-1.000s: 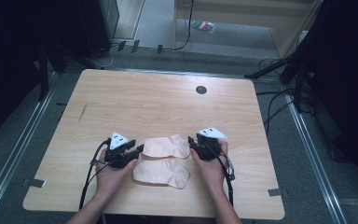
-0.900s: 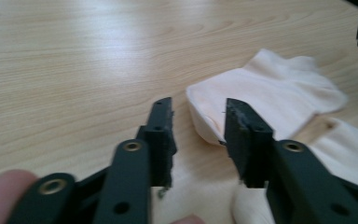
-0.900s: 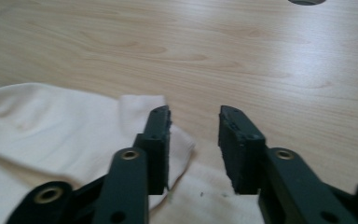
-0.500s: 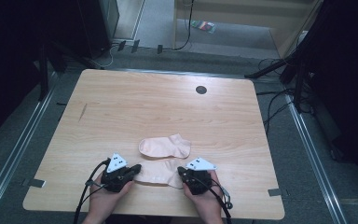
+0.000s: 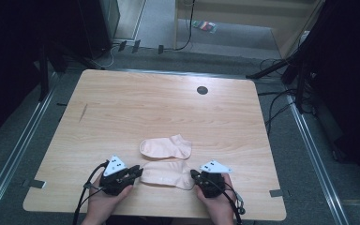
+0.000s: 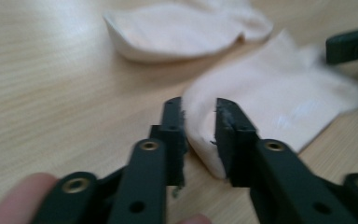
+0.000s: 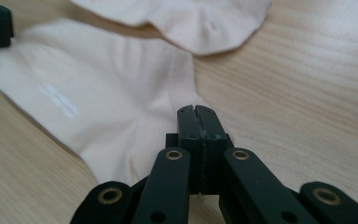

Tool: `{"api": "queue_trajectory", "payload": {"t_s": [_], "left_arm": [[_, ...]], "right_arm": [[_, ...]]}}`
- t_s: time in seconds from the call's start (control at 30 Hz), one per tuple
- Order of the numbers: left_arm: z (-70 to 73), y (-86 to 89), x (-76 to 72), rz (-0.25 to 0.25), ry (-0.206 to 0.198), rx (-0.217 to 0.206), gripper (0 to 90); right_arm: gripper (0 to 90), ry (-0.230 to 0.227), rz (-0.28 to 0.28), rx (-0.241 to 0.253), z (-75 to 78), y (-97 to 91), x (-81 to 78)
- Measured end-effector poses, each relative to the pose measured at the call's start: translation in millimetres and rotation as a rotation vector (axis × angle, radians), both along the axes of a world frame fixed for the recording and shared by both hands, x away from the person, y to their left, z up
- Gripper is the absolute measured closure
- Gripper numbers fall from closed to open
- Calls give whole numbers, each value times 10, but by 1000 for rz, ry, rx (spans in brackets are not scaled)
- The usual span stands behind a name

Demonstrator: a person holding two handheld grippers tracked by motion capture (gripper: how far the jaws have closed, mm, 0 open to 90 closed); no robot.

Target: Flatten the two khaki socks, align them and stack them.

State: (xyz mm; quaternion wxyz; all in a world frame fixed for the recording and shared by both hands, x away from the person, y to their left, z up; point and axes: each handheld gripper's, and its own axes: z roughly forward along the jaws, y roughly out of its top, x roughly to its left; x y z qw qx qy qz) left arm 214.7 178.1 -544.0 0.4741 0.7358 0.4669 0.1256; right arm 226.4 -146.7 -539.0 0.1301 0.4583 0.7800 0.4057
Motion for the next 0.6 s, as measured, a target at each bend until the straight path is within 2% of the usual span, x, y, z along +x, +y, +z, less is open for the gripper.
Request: {"api": "queue_trajectory", "payload": {"t_s": [0.03, 0.13, 0.17, 0.23, 0.3, 0.37, 0.4, 0.47, 0.5, 0.53, 0.57, 0.6], "left_arm": [[35, 27, 27, 21, -15, -31, 696], [115, 65, 183, 55, -28, -65, 740], [135, 49, 230, 59, -43, -62, 758], [161, -11, 334, 56, -63, -42, 799], [157, -103, 464, 40, -58, -12, 812], [113, -177, 586, 60, -29, 49, 828], [85, -188, 631, 68, 0, 70, 837], [28, -187, 669, 72, 49, 107, 843], [-1, -181, 664, 70, 60, 123, 843], [-29, -164, 659, 67, 67, 150, 844], [-58, -143, 656, 67, 74, 163, 846], [-74, -104, 652, 67, 74, 141, 857]], "right_arm": [[900, -20, -9, 21, 57, -20, 11], [900, -73, -27, 39, 227, -36, 128], [900, -85, -25, 39, 259, -24, 181], [900, -106, -20, 19, 274, 35, 294], [900, -94, -10, 5, 233, 119, 431], [900, -64, 15, -27, 155, 225, 580], [900, -61, 11, -45, 104, 266, 643], [900, -30, 11, -58, -2, 301, 742], [900, -8, 13, -63, -49, 307, 770], [900, -7, 19, -53, -77, 298, 776], [900, -8, 27, -47, -82, 280, 781], [900, -4, 23, -55, -75, 264, 780]]}}
